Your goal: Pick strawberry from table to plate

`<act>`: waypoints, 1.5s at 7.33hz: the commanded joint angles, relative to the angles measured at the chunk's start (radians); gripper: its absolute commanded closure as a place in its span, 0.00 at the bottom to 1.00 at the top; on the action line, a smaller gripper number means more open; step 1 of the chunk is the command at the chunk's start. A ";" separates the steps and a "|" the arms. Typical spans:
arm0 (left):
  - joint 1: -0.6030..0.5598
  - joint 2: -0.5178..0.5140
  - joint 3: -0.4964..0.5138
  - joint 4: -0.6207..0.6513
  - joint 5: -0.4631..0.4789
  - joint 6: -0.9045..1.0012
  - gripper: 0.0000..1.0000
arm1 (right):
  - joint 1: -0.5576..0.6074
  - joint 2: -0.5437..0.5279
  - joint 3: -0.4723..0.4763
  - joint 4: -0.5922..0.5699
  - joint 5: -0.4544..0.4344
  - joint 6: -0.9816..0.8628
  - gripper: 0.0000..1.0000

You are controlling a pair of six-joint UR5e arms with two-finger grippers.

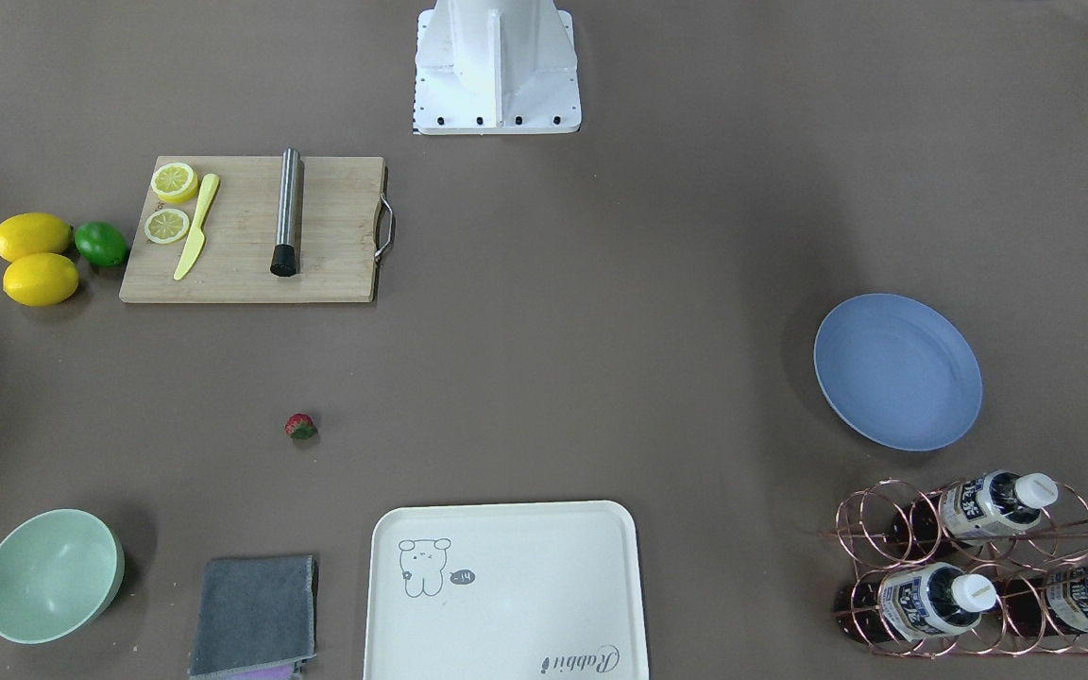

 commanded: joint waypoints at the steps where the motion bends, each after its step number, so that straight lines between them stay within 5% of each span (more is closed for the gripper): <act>1: 0.011 0.001 -0.001 -0.067 0.011 0.002 0.02 | 0.000 0.000 -0.001 0.000 -0.001 0.001 0.00; 5: 0.083 -0.001 0.025 -0.220 0.014 -0.238 0.02 | -0.017 0.024 0.050 0.003 0.005 0.120 0.00; 7: 0.193 0.002 -0.001 -0.272 0.101 -0.317 0.02 | -0.066 0.029 0.097 0.003 0.008 0.144 0.00; 11: 0.316 0.071 0.092 -0.634 0.103 -0.501 0.02 | -0.098 0.077 0.097 0.002 0.014 0.196 0.00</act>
